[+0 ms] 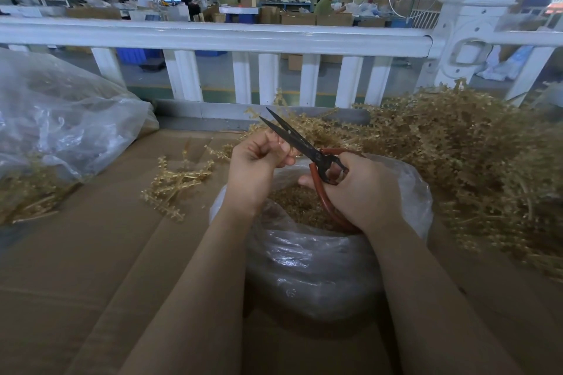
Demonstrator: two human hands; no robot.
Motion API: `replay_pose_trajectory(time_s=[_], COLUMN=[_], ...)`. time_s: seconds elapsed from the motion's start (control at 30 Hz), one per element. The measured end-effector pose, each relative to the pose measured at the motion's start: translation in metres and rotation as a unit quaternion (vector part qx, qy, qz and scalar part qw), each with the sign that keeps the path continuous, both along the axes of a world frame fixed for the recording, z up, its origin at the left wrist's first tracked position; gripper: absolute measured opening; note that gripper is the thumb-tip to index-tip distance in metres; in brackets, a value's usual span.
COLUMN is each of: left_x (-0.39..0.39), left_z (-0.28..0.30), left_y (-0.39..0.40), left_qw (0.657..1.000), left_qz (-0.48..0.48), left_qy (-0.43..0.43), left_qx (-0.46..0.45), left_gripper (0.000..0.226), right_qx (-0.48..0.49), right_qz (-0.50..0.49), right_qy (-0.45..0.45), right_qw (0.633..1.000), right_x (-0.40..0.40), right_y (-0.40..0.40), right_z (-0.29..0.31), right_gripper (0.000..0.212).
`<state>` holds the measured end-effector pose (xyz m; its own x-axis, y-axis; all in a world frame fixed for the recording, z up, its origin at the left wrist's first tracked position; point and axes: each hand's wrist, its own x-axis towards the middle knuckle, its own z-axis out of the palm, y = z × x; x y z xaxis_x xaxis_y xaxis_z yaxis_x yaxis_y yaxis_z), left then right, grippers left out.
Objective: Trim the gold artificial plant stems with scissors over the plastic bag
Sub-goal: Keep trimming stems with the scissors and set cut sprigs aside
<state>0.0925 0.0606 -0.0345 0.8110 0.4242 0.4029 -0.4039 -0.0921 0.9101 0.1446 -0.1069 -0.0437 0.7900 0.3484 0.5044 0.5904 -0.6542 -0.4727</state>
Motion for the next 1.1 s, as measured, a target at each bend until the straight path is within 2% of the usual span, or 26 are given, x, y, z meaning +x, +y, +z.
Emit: replay_pose_trajectory(time_s=[0.07,0.17,0.3,0.4,0.5,0.63,0.87,1.0,1.1], left_x=[0.000,0.000,0.001,0.001,0.001,0.000,0.001,-0.001,-0.001], left_z=[0.000,0.000,0.001,0.000,0.000,0.001,0.001,0.002,0.003], left_y=[0.001,0.001,0.001,-0.002,-0.005,-0.006,-0.008,-0.005,-0.005], left_qw=[1.000,0.999,0.994,0.993,0.991,0.989,0.988,0.985,0.986], left_qz=[-0.004,-0.036,-0.068,-0.087,-0.117,-0.136,-0.133,-0.131,-0.125], left_qy=[0.002,0.008,0.030,0.056,0.058,0.048,0.066,0.075,0.073], left_qx=[-0.005,-0.033,-0.076,-0.050,-0.042,-0.043,-0.033,-0.082,-0.077], left_gripper=[0.008,0.020,0.022,0.018,0.011,0.014,0.014,0.008,0.009], right_qx=[0.001,0.017,0.117,0.180,0.197,0.233,0.267,0.287,0.279], right_qz=[0.006,0.017,0.056,0.088,0.099,0.101,0.113,0.133,0.142], right_qy=[0.005,0.023,0.088,0.130,0.148,0.163,0.169,0.171,0.156], right_qw=[1.000,0.999,0.988,0.971,0.964,0.953,0.942,0.933,0.937], right_x=[-0.001,-0.003,-0.003,-0.002,0.001,0.003,0.004,0.004,0.003], right_y=[0.000,0.001,0.003,0.005,0.006,0.006,0.006,0.006,0.006], right_z=[0.001,0.003,0.004,0.003,0.002,0.000,-0.001,0.000,0.000], right_gripper=[0.044,0.033,0.036,0.042,0.023,0.013,0.015,0.018,0.027])
